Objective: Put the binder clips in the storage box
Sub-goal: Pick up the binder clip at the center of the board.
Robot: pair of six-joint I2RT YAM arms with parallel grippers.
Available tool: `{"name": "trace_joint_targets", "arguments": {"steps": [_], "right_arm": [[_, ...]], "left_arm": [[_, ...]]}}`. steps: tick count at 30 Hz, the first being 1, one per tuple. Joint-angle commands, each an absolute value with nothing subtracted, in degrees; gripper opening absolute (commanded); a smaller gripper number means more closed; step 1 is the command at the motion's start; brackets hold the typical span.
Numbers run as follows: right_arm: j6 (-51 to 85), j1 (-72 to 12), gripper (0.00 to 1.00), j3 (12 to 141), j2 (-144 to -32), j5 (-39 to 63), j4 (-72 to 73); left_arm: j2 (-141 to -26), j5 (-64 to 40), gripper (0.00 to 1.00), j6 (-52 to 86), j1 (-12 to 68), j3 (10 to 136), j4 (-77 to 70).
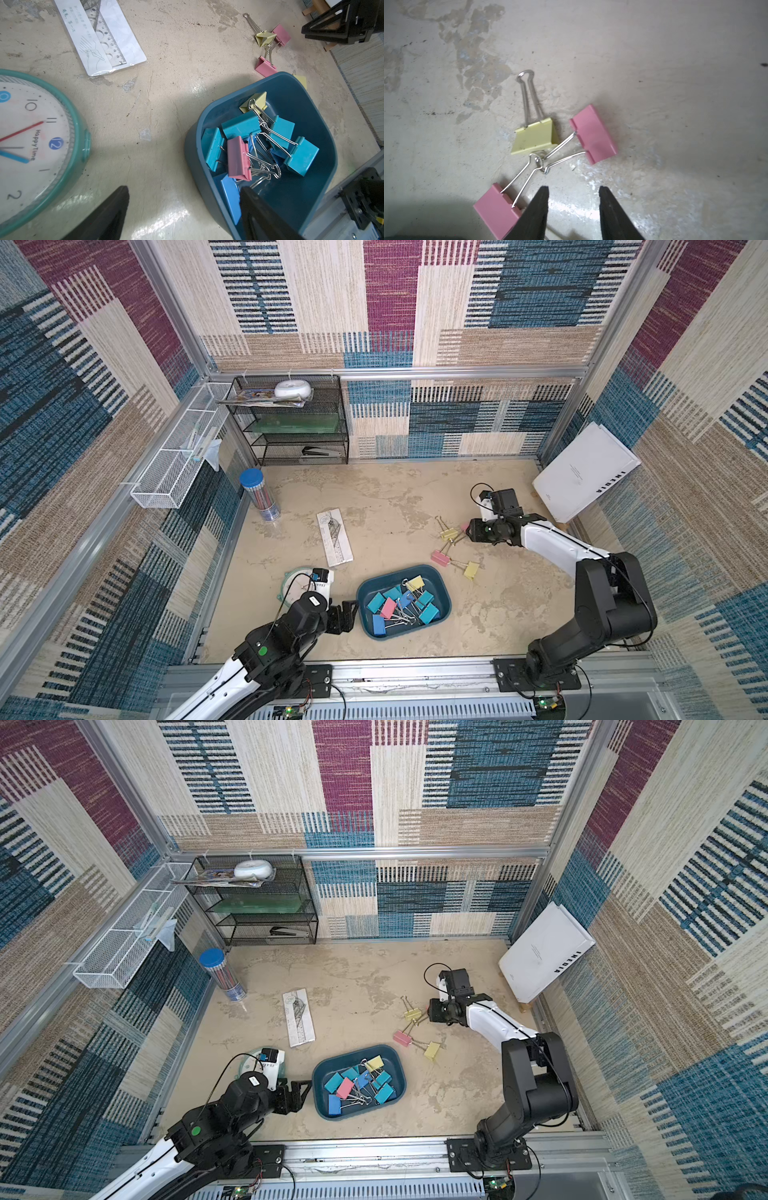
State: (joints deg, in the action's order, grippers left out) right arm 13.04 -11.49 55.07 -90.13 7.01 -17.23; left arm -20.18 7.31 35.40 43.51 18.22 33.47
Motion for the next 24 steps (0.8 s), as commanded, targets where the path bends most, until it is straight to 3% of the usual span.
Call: {"name": "trace_joint_targets", "arguments": {"steps": [1, 3, 8, 18, 24], "right_arm": [[13.4, -11.1, 0.47, 54.3, -88.1, 10.5, -19.0], [12.3, -11.1, 0.52, 50.5, -84.5, 14.7, -18.2], [11.0, -11.1, 0.62, 43.4, -78.6, 14.1, -19.7], [15.6, -11.1, 0.57, 35.2, -78.5, 21.2, -5.9], [16.8, -11.2, 0.57, 33.8, -78.9, 23.3, -5.3]], "left_arm": [[-20.1, 7.0, 0.87, 34.9, 43.5, 18.3, 32.9], [-20.1, 7.1, 0.87, 34.9, 43.5, 18.2, 33.0], [-20.1, 6.7, 0.87, 34.7, 43.5, 18.2, 32.7], [-20.0, 6.3, 0.87, 34.5, 43.5, 18.1, 32.5], [-20.0, 6.3, 0.87, 34.5, 43.5, 18.1, 32.5]]}}
